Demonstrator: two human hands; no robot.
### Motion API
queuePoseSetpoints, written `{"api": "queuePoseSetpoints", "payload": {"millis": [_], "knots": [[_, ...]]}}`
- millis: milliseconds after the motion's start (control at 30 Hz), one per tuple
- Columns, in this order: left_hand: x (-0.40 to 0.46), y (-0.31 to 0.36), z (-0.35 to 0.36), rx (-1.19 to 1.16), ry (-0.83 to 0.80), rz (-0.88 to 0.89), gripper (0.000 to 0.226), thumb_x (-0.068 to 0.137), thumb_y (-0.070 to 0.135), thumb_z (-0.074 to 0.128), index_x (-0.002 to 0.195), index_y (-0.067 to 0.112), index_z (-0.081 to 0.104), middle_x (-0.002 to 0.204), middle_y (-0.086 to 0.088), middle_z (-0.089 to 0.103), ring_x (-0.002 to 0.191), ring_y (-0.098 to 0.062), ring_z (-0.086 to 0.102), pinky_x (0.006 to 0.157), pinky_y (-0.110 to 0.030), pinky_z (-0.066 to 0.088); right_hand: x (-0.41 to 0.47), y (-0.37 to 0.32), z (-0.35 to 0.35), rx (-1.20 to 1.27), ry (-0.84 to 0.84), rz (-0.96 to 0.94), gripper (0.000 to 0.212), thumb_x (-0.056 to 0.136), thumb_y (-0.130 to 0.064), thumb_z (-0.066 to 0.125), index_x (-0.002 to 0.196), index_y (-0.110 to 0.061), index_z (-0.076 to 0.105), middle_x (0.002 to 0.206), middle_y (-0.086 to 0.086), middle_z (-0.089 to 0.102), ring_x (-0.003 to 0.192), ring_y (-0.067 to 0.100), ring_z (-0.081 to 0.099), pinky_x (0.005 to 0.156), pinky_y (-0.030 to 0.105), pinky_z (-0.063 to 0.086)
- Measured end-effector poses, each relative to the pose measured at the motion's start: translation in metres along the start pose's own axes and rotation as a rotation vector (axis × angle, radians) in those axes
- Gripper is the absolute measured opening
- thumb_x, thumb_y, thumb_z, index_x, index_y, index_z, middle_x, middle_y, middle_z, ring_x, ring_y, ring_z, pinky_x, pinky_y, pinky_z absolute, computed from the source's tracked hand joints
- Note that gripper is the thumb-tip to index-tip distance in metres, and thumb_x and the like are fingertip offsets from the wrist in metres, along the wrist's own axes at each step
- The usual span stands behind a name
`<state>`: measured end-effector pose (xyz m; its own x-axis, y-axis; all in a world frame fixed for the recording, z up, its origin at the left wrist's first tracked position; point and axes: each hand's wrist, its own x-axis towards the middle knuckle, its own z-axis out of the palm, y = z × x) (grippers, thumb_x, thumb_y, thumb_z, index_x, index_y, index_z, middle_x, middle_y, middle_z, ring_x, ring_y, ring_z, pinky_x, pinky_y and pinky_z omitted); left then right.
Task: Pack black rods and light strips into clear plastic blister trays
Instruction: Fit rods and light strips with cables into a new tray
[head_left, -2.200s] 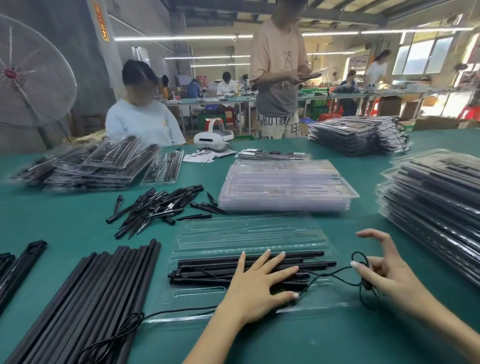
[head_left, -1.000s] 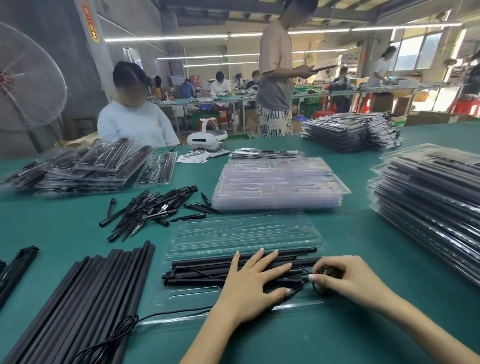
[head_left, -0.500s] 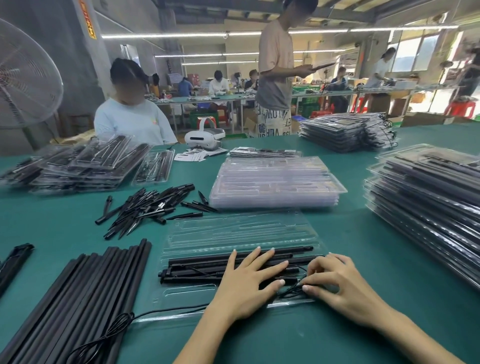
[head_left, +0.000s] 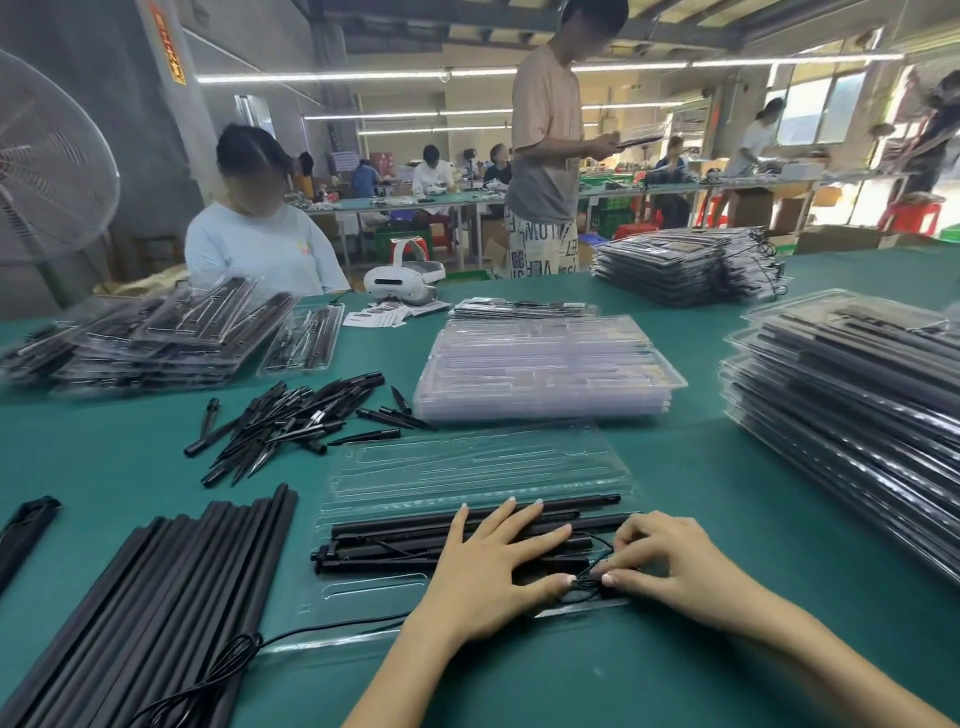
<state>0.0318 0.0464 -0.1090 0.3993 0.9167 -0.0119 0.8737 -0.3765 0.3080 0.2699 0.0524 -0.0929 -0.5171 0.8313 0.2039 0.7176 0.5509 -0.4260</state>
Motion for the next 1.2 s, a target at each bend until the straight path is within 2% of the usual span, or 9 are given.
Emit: {"api": "queuePoseSetpoints", "payload": {"millis": [167, 300, 433, 600, 767, 867, 1033, 1133, 1200], "knots": [[0.002, 0.005, -0.006, -0.144, -0.002, -0.039, 0.040, 0.094, 0.065, 0.023, 0.133, 0.065, 0.030, 0.155, 0.028, 0.008, 0.144, 0.004, -0.007, 0.114, -0.047, -0.020, 0.005, -0.003, 0.002, -0.012, 0.049, 0.022, 0.012, 0.077, -0.050, 0.072, 0.082, -0.039, 0.072, 0.079, -0.021, 0.059, 0.084, -0.008, 0.049, 0.084, 0.027, 0.039], [0.006, 0.020, -0.001, -0.025, 0.036, 0.020, 0.043, 0.098, 0.054, 0.029, 0.140, 0.060, 0.022, 0.156, 0.025, -0.004, 0.143, -0.001, -0.019, 0.107, -0.055, -0.027, 0.000, -0.004, 0.006, 0.065, 0.106, 0.114, 0.018, 0.074, -0.045, 0.077, 0.071, -0.030, 0.068, 0.066, -0.018, 0.059, 0.076, -0.001, 0.053, 0.080, 0.029, 0.044], [0.010, 0.032, 0.006, 0.010, -0.022, 0.052, 0.042, 0.102, 0.048, 0.022, 0.142, 0.058, 0.018, 0.156, 0.025, -0.004, 0.143, -0.004, -0.019, 0.102, -0.060, -0.028, 0.000, -0.007, 0.007, 0.092, 0.105, 0.191, 0.019, 0.071, -0.049, 0.077, 0.065, -0.045, 0.060, 0.083, -0.021, 0.055, 0.089, -0.007, 0.045, 0.083, 0.028, 0.033], [0.008, 0.033, 0.004, -0.204, -0.005, 0.028, 0.038, 0.098, 0.055, 0.027, 0.136, 0.059, 0.033, 0.154, 0.030, 0.011, 0.143, 0.004, -0.010, 0.104, -0.053, -0.032, -0.003, -0.009, 0.008, 0.022, 0.133, 0.360, 0.037, 0.063, -0.063, 0.074, 0.083, -0.055, 0.044, 0.104, -0.026, 0.042, 0.102, -0.002, 0.033, 0.079, 0.027, 0.019], [0.008, 0.032, -0.007, -0.262, -0.089, 0.067, 0.038, 0.092, 0.054, 0.048, 0.128, 0.062, 0.041, 0.153, 0.029, 0.019, 0.145, 0.000, -0.007, 0.103, -0.059, -0.029, -0.004, -0.010, 0.010, 0.009, 0.128, 0.387, 0.032, 0.064, -0.065, 0.072, 0.085, -0.059, 0.048, 0.107, -0.029, 0.042, 0.108, -0.003, 0.028, 0.079, 0.028, 0.017], [0.007, 0.039, -0.010, -0.141, -0.057, 0.071, 0.034, 0.095, 0.044, 0.049, 0.127, 0.055, 0.049, 0.153, 0.027, 0.022, 0.146, -0.004, 0.000, 0.103, -0.063, -0.025, -0.007, -0.012, 0.010, -0.028, 0.182, 0.352, 0.024, 0.064, -0.066, 0.071, 0.079, -0.060, 0.054, 0.102, -0.034, 0.046, 0.106, -0.005, 0.033, 0.077, 0.027, 0.014], [0.003, 0.053, -0.002, 0.177, 0.048, 0.175, 0.047, 0.100, 0.019, 0.037, 0.143, 0.038, 0.037, 0.153, 0.018, 0.029, 0.147, -0.014, 0.009, 0.109, -0.057, -0.020, -0.012, -0.020, 0.013, -0.313, 0.302, 0.165, 0.014, 0.064, -0.052, 0.080, 0.075, -0.045, 0.074, 0.088, -0.023, 0.060, 0.092, 0.012, 0.057, 0.080, 0.038, 0.027], [0.000, 0.057, 0.002, 0.202, 0.056, 0.161, 0.057, 0.098, 0.007, 0.033, 0.151, 0.027, 0.022, 0.158, 0.009, 0.020, 0.148, -0.014, 0.007, 0.116, -0.045, -0.009, -0.009, -0.026, 0.009, -0.286, 0.150, 0.219, 0.017, 0.083, -0.056, 0.061, 0.094, -0.049, 0.072, 0.094, -0.021, 0.050, 0.102, 0.008, 0.045, 0.084, 0.032, 0.022], [-0.007, 0.061, 0.007, 0.169, 0.072, 0.130, 0.053, 0.102, 0.016, 0.029, 0.153, 0.022, 0.015, 0.160, 0.006, 0.012, 0.148, -0.011, 0.003, 0.117, -0.042, -0.011, -0.008, -0.027, 0.009, -0.319, 0.124, 0.190, 0.019, 0.088, -0.053, 0.057, 0.096, -0.045, 0.071, 0.088, -0.018, 0.046, 0.098, 0.008, 0.044, 0.081, 0.029, 0.022]]}}
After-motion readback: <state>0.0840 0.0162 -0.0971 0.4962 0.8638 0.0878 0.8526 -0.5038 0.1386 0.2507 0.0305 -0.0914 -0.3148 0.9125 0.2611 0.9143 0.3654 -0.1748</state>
